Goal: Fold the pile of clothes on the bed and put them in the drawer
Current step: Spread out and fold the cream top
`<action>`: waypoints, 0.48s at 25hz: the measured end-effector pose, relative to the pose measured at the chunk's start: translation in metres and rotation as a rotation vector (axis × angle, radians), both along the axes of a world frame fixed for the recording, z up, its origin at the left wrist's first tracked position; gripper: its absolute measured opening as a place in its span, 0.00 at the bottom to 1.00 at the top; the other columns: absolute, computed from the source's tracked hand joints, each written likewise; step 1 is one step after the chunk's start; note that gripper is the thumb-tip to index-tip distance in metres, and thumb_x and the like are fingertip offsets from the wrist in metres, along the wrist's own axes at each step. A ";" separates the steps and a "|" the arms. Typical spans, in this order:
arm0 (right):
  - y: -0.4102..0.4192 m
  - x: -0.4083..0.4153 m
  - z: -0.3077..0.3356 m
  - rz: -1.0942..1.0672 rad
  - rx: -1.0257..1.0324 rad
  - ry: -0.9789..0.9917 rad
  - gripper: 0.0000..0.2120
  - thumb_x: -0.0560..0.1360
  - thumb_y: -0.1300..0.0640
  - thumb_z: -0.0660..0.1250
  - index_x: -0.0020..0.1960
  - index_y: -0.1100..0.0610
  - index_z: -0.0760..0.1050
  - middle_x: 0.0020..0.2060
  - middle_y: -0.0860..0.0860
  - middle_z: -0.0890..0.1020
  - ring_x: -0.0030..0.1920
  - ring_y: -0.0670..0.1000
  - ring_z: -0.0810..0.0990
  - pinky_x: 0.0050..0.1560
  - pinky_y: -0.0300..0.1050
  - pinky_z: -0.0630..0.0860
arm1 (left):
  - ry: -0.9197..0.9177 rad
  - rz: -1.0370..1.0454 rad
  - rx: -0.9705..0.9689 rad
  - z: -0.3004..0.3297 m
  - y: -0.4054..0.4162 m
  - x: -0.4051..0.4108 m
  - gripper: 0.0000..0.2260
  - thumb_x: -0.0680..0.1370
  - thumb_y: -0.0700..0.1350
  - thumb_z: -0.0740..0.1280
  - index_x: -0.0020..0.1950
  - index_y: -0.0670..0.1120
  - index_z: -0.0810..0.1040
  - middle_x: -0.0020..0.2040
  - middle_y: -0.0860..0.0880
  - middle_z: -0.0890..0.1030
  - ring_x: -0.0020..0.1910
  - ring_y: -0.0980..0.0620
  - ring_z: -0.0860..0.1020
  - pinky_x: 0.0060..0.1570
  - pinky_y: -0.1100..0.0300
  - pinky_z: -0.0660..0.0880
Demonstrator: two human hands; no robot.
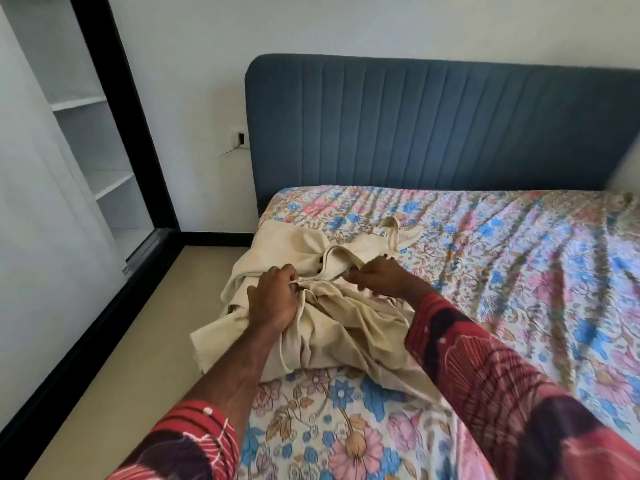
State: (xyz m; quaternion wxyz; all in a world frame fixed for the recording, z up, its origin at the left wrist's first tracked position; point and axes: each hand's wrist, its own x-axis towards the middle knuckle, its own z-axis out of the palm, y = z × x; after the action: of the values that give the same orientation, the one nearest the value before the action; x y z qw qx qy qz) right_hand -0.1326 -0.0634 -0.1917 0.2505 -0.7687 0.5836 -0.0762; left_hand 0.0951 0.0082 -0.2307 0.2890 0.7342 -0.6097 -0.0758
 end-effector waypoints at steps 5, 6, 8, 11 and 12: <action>-0.084 0.013 -0.058 0.037 -0.093 0.344 0.25 0.79 0.42 0.59 0.67 0.57 0.78 0.64 0.60 0.79 0.66 0.61 0.76 0.66 0.56 0.74 | 0.025 -0.129 -0.011 -0.023 -0.002 0.015 0.05 0.79 0.47 0.67 0.53 0.55 0.76 0.56 0.52 0.76 0.61 0.46 0.72 0.59 0.45 0.66; -0.091 0.013 -0.063 -0.013 -0.160 0.273 0.24 0.78 0.42 0.61 0.65 0.57 0.79 0.62 0.59 0.81 0.62 0.61 0.79 0.64 0.56 0.75 | 0.031 -0.156 -0.035 -0.023 0.003 0.017 0.05 0.79 0.49 0.67 0.54 0.55 0.76 0.57 0.53 0.76 0.62 0.46 0.72 0.59 0.46 0.65; -0.083 0.018 -0.040 -0.222 -0.352 0.066 0.14 0.76 0.46 0.67 0.55 0.55 0.82 0.52 0.54 0.84 0.53 0.56 0.82 0.62 0.55 0.76 | 0.022 -0.184 -0.070 -0.021 0.014 0.019 0.07 0.79 0.55 0.65 0.55 0.56 0.75 0.58 0.55 0.75 0.63 0.49 0.71 0.59 0.48 0.63; -0.034 0.025 0.025 -0.190 -0.615 -0.302 0.06 0.73 0.63 0.73 0.45 0.54 0.86 0.42 0.49 0.85 0.44 0.51 0.83 0.49 0.25 0.71 | 0.017 -0.161 -0.054 -0.011 0.031 0.012 0.26 0.72 0.70 0.63 0.64 0.57 0.72 0.62 0.56 0.73 0.64 0.53 0.70 0.61 0.48 0.66; 0.005 0.029 0.044 -0.097 -0.639 -0.400 0.08 0.72 0.67 0.73 0.44 0.55 0.86 0.42 0.49 0.83 0.42 0.49 0.81 0.44 0.22 0.67 | 0.094 -0.153 -0.036 -0.003 0.038 0.005 0.32 0.70 0.70 0.67 0.69 0.57 0.69 0.63 0.56 0.74 0.63 0.53 0.72 0.60 0.48 0.69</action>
State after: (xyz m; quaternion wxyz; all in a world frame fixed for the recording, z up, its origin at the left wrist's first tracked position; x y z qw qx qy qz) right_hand -0.1041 -0.0586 -0.1476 0.1033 -0.7496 0.5055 -0.4145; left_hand 0.0999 0.0462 -0.2336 0.3239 0.6759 -0.6509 -0.1212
